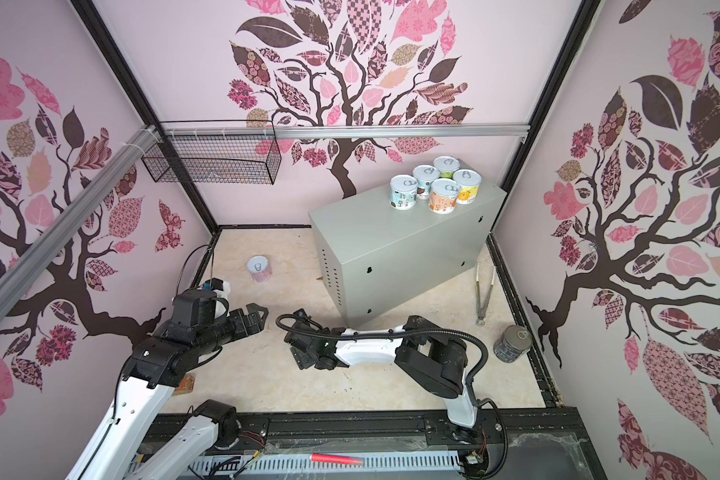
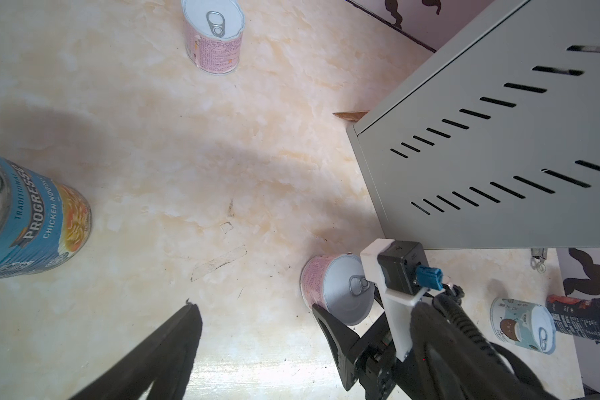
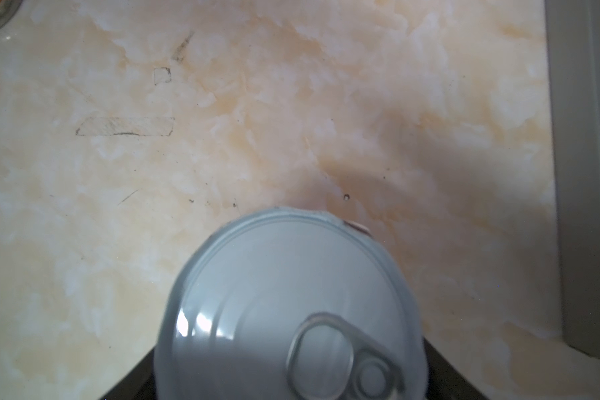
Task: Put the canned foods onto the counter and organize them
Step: 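Close the right gripper on the pink-label can and lift it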
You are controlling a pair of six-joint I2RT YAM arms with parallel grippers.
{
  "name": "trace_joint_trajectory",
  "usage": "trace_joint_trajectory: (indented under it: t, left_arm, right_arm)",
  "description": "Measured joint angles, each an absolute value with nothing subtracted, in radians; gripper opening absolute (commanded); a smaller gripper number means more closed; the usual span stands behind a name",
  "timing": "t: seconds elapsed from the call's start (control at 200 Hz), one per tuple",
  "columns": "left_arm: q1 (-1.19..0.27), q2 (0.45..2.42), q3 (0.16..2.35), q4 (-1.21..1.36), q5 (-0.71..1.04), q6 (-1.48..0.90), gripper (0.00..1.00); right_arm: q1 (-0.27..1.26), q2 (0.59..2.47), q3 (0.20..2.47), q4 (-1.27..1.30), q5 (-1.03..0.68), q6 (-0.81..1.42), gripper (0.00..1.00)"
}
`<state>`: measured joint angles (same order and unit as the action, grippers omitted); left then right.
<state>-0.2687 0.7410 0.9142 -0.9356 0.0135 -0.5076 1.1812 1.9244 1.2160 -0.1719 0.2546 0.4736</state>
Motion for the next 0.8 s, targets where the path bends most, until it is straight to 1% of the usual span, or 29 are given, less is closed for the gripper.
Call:
trace_joint_trajectory:
  t: [0.245, 0.485, 0.62, 0.8]
  left_arm:
    - [-0.269, 0.738, 0.914, -0.936, 0.003, -0.506, 0.98]
    - [-0.287, 0.738, 0.914, -0.938, -0.003, -0.496, 0.98]
    - [-0.323, 0.739, 0.914, -0.946, -0.026, -0.497, 0.98]
    - [-0.407, 0.749, 0.914, -0.976, -0.074, -0.504, 0.98]
  right_arm:
    - [1.181, 1.800, 1.131, -0.244, 0.256, 0.474, 0.56]
    - [1.181, 1.591, 1.054, -0.311, 0.275, 0.474, 0.56]
    - [1.181, 1.473, 1.014, -0.365, 0.300, 0.475, 0.55]
    - [1.181, 1.361, 0.981, -0.462, 0.323, 0.483, 0.55]
